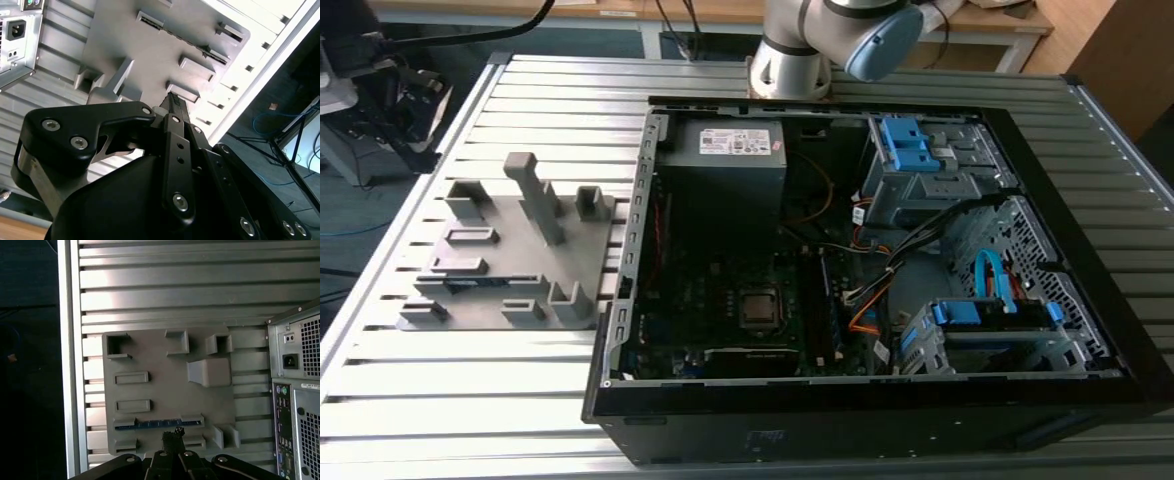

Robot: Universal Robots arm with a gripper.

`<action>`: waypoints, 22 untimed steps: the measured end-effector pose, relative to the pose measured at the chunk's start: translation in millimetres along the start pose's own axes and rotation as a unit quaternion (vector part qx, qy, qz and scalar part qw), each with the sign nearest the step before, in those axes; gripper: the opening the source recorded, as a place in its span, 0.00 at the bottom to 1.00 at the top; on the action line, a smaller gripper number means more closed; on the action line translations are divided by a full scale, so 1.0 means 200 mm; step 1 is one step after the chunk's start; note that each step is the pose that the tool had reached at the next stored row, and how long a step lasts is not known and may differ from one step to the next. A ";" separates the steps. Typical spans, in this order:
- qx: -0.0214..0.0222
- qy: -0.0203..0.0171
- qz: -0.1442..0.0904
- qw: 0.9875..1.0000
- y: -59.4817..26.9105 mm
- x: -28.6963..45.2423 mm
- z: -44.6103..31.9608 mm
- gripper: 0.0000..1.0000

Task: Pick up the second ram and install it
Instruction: 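Reach for the second ram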

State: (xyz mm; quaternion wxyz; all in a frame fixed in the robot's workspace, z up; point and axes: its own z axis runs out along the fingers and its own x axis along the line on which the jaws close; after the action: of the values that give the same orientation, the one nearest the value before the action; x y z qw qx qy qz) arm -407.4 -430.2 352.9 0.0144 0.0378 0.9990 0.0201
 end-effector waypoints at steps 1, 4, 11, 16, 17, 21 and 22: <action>0.000 0.000 0.000 1.000 0.000 0.000 0.004 0.10; 0.000 0.000 0.000 1.000 -0.001 0.000 0.017 0.10; 0.000 0.000 0.000 1.000 -0.004 0.001 0.047 0.10; 0.000 0.000 0.000 1.000 -0.005 0.002 0.072 0.10; 0.000 0.000 0.000 1.000 -0.005 0.002 0.076 0.10; 0.000 0.000 0.000 1.000 -0.006 0.002 0.096 0.10; 0.000 0.000 0.000 1.000 -0.007 0.003 0.101 0.10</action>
State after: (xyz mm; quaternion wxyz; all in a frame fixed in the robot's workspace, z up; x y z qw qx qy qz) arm -407.5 -430.7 332.7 0.0144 0.0378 0.9990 0.0200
